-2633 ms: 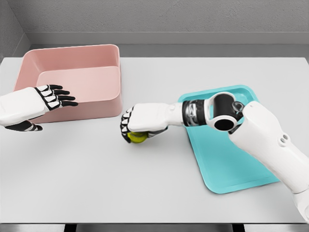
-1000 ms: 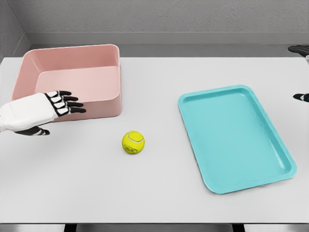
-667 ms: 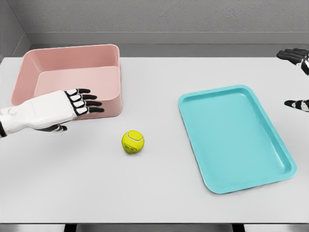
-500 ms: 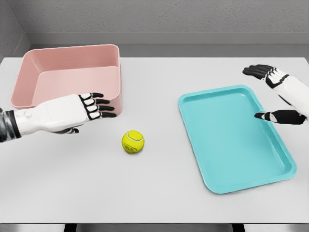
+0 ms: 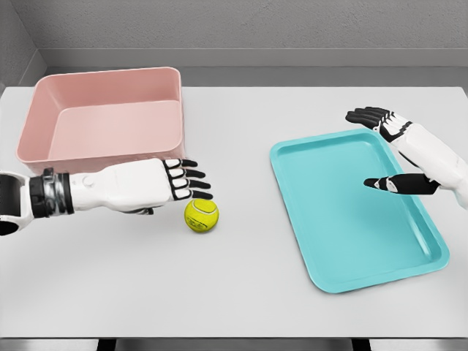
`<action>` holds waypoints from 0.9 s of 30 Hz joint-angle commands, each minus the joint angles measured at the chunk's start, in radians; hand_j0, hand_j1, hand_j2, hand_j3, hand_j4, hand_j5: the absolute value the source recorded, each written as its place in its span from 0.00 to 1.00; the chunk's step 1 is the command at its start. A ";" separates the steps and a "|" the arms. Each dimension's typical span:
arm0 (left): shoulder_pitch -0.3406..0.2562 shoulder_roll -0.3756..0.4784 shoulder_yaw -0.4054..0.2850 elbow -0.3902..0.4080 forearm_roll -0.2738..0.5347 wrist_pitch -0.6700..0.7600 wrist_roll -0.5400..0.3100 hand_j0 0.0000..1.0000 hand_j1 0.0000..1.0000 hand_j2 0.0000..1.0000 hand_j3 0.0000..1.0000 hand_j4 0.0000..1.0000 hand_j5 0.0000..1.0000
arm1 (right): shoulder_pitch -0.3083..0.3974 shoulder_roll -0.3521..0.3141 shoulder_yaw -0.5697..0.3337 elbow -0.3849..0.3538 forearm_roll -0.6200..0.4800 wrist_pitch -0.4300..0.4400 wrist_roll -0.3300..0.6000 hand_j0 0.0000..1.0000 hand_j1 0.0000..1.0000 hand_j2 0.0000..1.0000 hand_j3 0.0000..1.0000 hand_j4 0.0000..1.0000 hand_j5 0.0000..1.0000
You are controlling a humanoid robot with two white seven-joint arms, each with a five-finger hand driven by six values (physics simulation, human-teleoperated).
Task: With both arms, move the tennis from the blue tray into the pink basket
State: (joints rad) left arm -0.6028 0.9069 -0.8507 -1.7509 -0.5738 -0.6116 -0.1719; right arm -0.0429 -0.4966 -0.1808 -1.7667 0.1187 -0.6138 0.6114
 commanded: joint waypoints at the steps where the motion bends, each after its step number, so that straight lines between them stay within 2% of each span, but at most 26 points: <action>1: -0.002 -0.020 -0.036 0.004 0.011 0.001 -0.001 1.00 1.00 1.00 1.00 1.00 1.00 | 0.002 0.000 0.000 0.000 -0.007 0.003 -0.001 1.00 1.00 1.00 1.00 1.00 1.00; 8: -0.044 -0.080 -0.091 0.044 0.015 0.001 0.000 1.00 1.00 1.00 1.00 1.00 1.00 | 0.002 -0.005 -0.003 0.000 -0.007 0.003 -0.001 1.00 1.00 1.00 1.00 1.00 1.00; 11: -0.072 -0.109 -0.125 0.087 0.015 0.001 0.000 1.00 1.00 1.00 1.00 1.00 1.00 | 0.002 -0.003 -0.002 0.000 -0.005 0.003 -0.001 1.00 1.00 1.00 1.00 1.00 1.00; 27: -0.081 -0.123 -0.162 0.145 0.063 0.001 0.000 1.00 1.00 1.00 1.00 1.00 1.00 | 0.002 -0.005 -0.003 0.001 -0.002 0.003 -0.001 1.00 1.00 1.00 1.00 1.00 1.00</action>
State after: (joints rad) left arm -0.6857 0.7851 -1.0093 -1.6140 -0.5217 -0.6117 -0.1723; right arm -0.0414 -0.5011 -0.1839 -1.7652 0.1244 -0.6138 0.6114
